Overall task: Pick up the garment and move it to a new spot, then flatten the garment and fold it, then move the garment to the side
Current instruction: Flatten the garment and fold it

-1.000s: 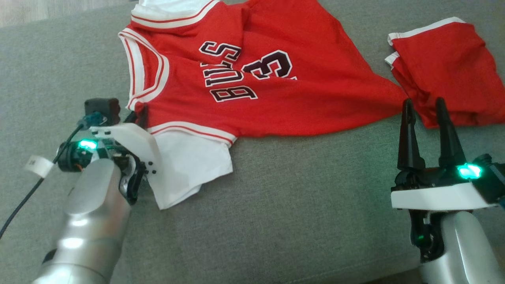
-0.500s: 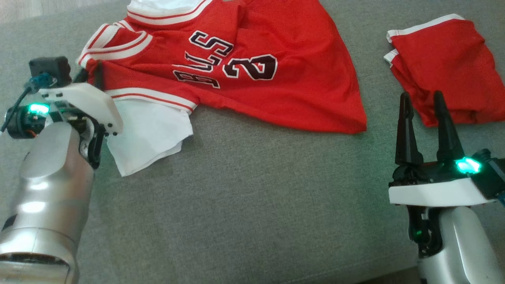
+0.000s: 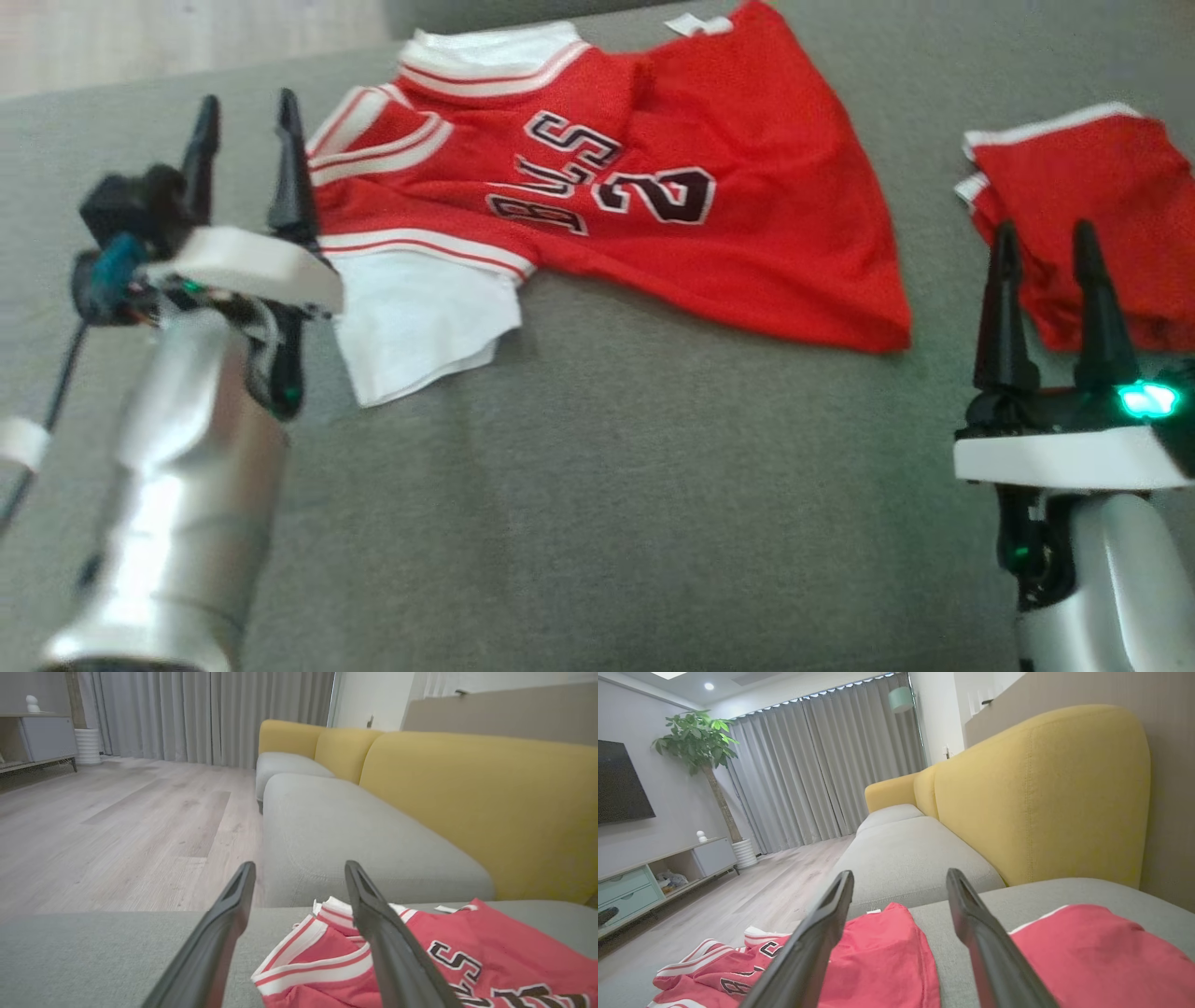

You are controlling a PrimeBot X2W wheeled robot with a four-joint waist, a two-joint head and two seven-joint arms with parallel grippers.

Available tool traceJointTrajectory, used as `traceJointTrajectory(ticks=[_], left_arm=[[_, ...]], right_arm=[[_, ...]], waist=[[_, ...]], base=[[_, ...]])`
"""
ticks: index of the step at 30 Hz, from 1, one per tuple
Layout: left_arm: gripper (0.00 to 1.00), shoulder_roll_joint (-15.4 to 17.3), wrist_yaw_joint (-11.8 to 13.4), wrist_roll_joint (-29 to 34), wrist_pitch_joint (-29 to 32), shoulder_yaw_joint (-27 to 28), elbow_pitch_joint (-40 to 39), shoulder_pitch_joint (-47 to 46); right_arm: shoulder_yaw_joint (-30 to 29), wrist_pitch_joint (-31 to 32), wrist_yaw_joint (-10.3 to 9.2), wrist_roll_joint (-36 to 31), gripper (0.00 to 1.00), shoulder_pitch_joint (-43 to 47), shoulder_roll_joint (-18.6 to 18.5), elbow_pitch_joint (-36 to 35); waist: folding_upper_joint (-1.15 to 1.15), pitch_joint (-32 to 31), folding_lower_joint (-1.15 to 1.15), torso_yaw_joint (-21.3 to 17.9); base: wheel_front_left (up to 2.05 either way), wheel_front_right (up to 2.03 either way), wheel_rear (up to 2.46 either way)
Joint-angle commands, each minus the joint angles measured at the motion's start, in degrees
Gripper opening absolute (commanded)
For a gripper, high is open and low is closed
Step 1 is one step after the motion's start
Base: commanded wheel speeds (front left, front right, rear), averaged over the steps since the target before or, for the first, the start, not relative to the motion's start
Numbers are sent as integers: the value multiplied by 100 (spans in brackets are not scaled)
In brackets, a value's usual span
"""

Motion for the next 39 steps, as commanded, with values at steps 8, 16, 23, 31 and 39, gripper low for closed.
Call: traceJointTrajectory(ticks=[8,16,23,31,39], left_arm=[[100,-431,280,223,-69,451,-2716,2015],[100,-643,331,300,-70,445,-3909,3375],[100,-668,377,267,-70,386,-3730,3458],[100,-671,626,173,138,354,-2827,3196],[100,-647,665,96,179,391,-2233,2993]], right_arm=[[-71,-50,-4,-194,100,194,-28,-117],[-7,-50,-4,-133,100,369,-28,12],[77,-50,-4,-120,100,350,-28,20],[162,-50,-4,-78,100,307,-28,-41],[202,-50,-4,-38,100,290,-28,-50]], waist=[[0,-500,1,630],[0,-618,1,723],[0,-601,1,654],[0,-468,1,511],[0,-379,1,394]], base=[[0,0,0],[0,0,0],[0,0,0],[0,0,0],[0,0,0]])
